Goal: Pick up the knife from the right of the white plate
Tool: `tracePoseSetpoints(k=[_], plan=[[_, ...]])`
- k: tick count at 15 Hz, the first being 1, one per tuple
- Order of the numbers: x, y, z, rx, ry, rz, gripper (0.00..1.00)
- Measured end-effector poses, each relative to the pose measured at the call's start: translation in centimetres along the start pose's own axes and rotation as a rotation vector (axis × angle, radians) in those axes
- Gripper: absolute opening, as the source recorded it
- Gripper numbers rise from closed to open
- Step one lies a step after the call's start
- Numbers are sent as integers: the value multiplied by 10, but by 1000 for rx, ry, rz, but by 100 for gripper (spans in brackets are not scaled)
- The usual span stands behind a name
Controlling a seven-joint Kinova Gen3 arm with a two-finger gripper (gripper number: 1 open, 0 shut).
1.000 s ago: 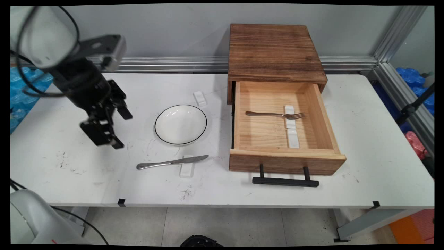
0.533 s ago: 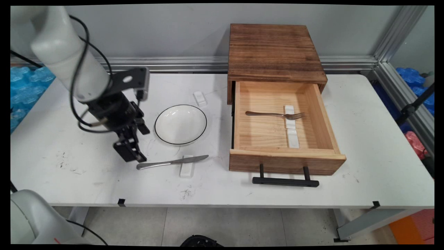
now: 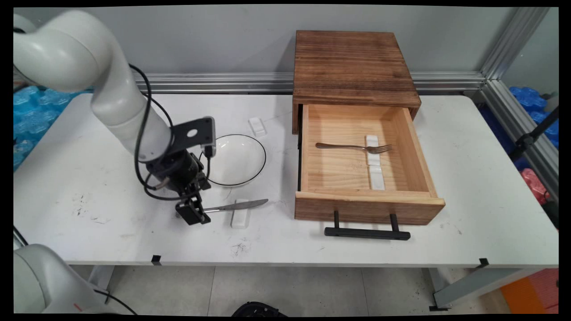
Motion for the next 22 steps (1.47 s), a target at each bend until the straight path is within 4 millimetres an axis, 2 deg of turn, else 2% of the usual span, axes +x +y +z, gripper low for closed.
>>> tracePoseSetpoints(k=[4,8,22], plan=[[-1,-1,23,5,-1,-23,100],[-2,-3,35,6,0,-34,100],[-6,-12,45,10,13,-24,100]])
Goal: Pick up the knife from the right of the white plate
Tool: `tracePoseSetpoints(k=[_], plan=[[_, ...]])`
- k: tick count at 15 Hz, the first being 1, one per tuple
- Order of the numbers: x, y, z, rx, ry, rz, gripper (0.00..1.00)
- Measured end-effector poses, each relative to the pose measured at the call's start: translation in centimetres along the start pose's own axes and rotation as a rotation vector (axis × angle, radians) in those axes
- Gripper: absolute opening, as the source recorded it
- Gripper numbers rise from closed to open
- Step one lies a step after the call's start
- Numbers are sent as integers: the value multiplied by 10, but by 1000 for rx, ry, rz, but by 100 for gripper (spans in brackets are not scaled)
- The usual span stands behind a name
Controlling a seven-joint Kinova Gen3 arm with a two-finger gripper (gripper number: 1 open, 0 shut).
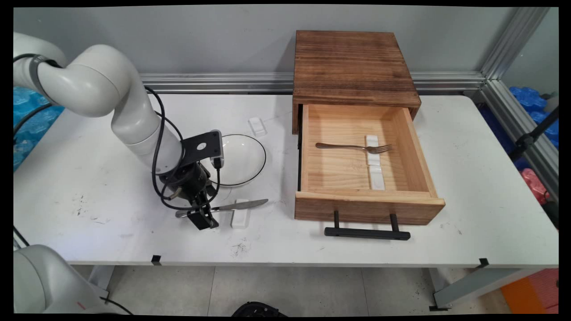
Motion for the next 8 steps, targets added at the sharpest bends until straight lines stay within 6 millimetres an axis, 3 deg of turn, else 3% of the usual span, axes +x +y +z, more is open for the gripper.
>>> tracePoseSetpoints(k=[5,6,8], plan=[[-2,-1,-4,-2,3,14,100],[-3,-1,-4,-3,4,18,0],[-4,-1,-6,-3,5,23,0]])
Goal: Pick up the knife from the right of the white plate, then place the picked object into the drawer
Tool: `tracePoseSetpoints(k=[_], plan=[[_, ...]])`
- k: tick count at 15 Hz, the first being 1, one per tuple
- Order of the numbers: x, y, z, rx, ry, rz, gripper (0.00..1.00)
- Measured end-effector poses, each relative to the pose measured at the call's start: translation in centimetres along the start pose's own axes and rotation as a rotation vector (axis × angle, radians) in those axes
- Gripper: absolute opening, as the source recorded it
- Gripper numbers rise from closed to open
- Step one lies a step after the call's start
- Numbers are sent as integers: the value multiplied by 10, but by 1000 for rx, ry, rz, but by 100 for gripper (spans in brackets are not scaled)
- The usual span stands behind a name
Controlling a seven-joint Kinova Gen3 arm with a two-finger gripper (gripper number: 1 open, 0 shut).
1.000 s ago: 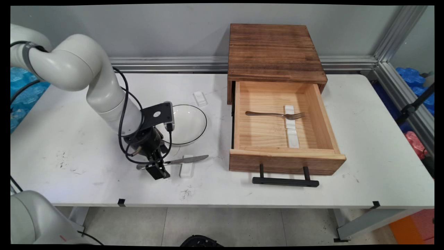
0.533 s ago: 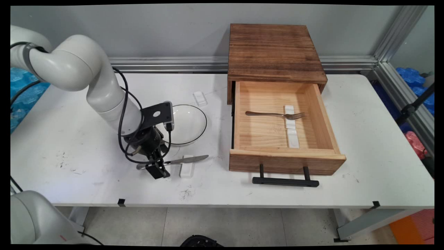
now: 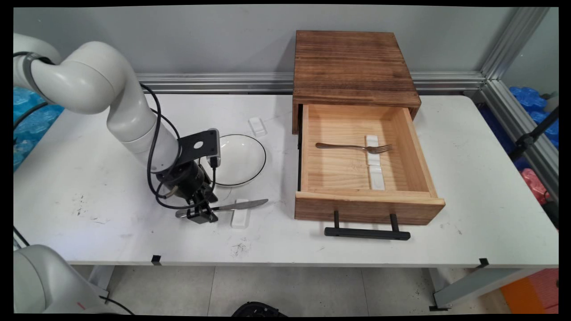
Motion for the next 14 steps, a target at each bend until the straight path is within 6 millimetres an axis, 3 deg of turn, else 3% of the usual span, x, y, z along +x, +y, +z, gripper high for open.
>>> tracePoseSetpoints(k=[14], plan=[[-3,-5,-7,4,1,33,0]])
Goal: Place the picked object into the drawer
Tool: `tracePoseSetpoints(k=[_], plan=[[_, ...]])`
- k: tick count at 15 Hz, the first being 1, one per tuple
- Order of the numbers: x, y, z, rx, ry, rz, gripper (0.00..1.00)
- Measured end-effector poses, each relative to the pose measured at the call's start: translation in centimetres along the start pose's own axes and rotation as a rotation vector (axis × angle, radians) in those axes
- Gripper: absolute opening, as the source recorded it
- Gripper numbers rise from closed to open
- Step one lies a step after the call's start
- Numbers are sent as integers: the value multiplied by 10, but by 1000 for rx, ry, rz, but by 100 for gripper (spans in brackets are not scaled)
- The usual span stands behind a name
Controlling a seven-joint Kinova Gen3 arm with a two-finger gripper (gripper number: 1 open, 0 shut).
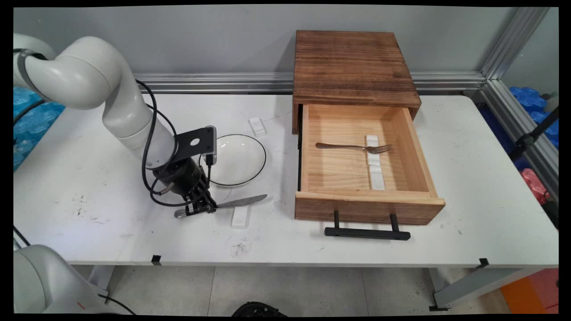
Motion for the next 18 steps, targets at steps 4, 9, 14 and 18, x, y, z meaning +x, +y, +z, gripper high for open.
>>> tracePoseSetpoints(k=[4,9,14,18], plan=[[5,1,-17,-10,3,12,0],[13,4,-64,4,-8,36,0],[26,3,-108,29,-2,61,0],[39,6,-144,43,8,75,0]])
